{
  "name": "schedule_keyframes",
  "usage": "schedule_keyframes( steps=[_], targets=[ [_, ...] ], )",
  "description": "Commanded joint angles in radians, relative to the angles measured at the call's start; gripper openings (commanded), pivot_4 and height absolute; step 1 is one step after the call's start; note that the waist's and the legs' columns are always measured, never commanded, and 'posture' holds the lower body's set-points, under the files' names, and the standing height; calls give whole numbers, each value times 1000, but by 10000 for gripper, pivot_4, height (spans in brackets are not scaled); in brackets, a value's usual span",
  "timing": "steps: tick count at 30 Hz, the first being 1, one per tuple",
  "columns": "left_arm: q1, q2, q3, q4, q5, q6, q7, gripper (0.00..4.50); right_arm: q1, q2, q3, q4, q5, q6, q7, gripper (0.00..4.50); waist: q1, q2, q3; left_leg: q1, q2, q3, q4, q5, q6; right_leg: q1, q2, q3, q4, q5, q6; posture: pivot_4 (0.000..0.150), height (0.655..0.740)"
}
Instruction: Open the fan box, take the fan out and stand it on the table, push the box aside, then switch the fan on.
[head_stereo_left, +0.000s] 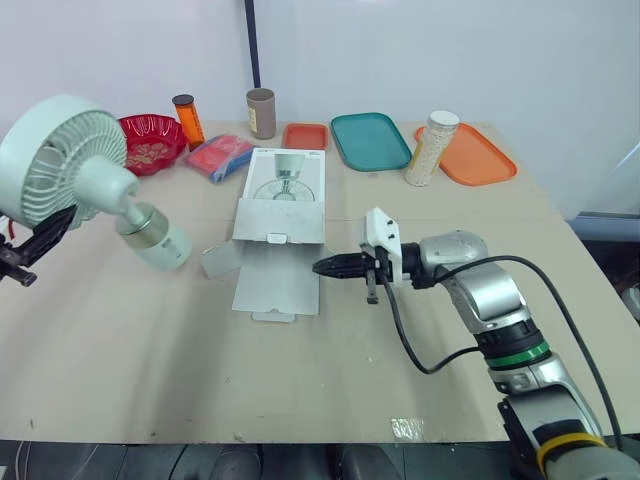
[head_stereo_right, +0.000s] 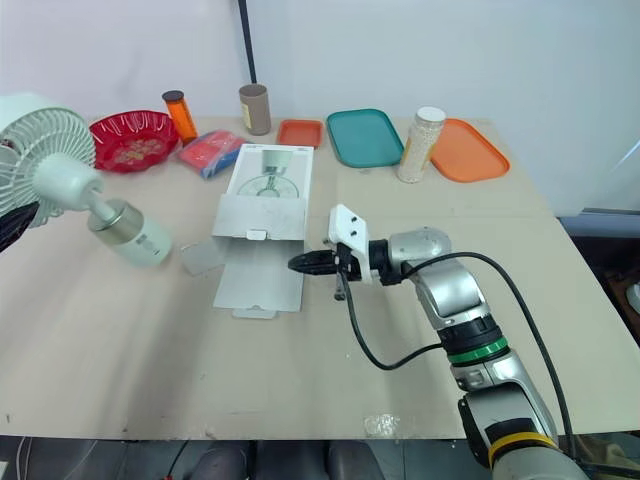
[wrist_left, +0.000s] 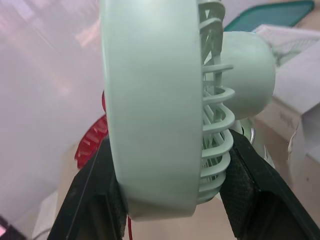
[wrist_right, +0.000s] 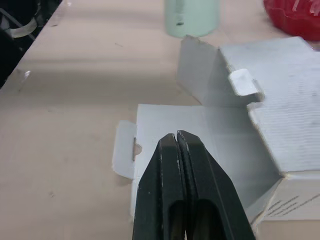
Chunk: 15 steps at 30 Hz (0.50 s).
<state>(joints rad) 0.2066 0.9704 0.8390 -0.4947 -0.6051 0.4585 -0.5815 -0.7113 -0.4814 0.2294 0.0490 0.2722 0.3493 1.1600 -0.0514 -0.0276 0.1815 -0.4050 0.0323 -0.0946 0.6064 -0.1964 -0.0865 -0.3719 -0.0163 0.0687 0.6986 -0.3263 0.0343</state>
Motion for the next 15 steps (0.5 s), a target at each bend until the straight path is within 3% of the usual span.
schedule_keyframes(
  steps=[1, 8, 15],
  targets=[
    [-27, 19, 57, 32, 34, -2, -24, 19221, -37, 19, -46, -84, 53, -3, -14, 0, 0, 0, 0, 0, 0, 0, 0, 0, 0, 0, 0, 0, 0, 0, 0, 1500, 7400],
    [-71, -7, 7, 148, 106, -14, -33, 19221, -54, 71, -48, -130, 99, 14, -40, 0, 1, -1, 0, -1, 0, 0, 0, 0, -1, 0, 0, 0, 0, 0, 0, 1500, 7400],
    [-84, -17, -16, 130, 132, 17, -40, 19221, -48, 87, -27, -125, 87, 8, -48, 0, 1, -2, 0, -1, 0, -1, 0, 0, -1, -1, 0, -1, 0, 0, 0, 1500, 7400]
  ],
)
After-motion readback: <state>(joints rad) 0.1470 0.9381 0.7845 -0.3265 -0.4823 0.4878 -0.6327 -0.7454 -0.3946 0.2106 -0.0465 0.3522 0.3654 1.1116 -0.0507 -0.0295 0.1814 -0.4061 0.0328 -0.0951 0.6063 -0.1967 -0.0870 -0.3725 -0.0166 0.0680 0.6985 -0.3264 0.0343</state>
